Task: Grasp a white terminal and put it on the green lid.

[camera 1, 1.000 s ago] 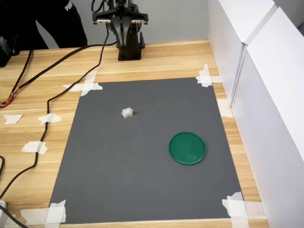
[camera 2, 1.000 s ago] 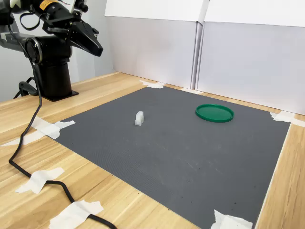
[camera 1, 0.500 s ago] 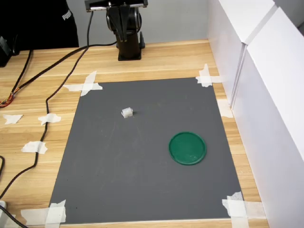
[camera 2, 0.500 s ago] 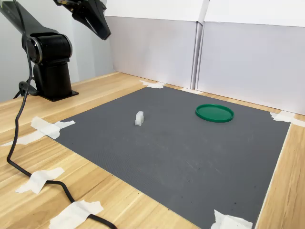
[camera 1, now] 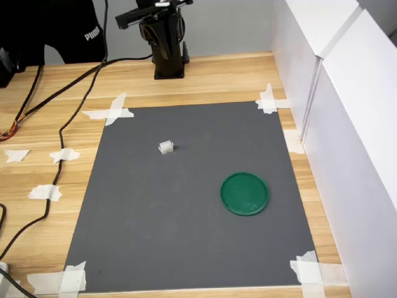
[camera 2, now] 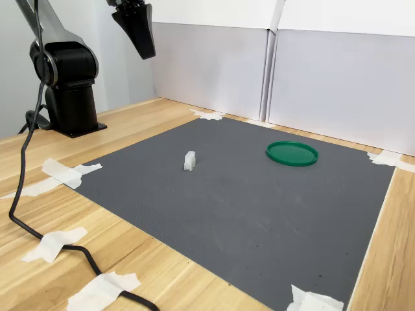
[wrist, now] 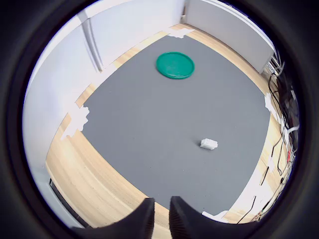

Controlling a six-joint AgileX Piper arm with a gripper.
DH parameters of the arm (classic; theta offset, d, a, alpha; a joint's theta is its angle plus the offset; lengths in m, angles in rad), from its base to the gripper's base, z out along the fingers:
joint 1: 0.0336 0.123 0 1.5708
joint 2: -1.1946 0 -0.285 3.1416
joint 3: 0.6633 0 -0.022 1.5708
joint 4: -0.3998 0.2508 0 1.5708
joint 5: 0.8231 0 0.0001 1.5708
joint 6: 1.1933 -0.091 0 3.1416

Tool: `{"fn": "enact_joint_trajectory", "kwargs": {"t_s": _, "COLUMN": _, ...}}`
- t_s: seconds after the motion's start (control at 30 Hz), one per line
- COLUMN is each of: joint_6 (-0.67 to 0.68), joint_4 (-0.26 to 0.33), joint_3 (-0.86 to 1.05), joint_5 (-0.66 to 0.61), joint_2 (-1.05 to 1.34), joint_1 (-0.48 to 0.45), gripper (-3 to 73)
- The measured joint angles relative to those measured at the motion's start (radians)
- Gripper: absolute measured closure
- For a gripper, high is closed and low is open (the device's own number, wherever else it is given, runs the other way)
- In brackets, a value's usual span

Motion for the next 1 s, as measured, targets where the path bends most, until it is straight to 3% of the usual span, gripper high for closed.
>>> {"fn": "enact_joint_trajectory", "kwargs": {"t_s": 0.23, "joint_6": 0.031, "joint_4": 0.006, "joint_3": -0.041, "joint_5": -0.018, "joint_2": -0.068, "joint_1": 0.000, "gripper": 16.6}}
{"fn": "enact_joint_trajectory", "kwargs": {"t_s": 0.37, "joint_6": 0.035, "joint_4": 0.028, "joint_3": -0.093, "joint_5": -0.021, "joint_2": -0.123, "joint_1": 0.000, "gripper": 2.1}}
{"fn": "enact_joint_trajectory", "kwargs": {"t_s": 0.6, "joint_6": 0.038, "joint_4": 0.089, "joint_3": -0.158, "joint_5": -0.039, "joint_2": -0.217, "joint_1": 0.000, "gripper": -2.0}}
{"fn": "enact_joint_trajectory", "kwargs": {"t_s": 1.0, "joint_6": 0.014, "joint_4": 0.068, "joint_3": -0.158, "joint_5": 0.038, "joint_2": -0.349, "joint_1": 0.018, "gripper": -1.4}}
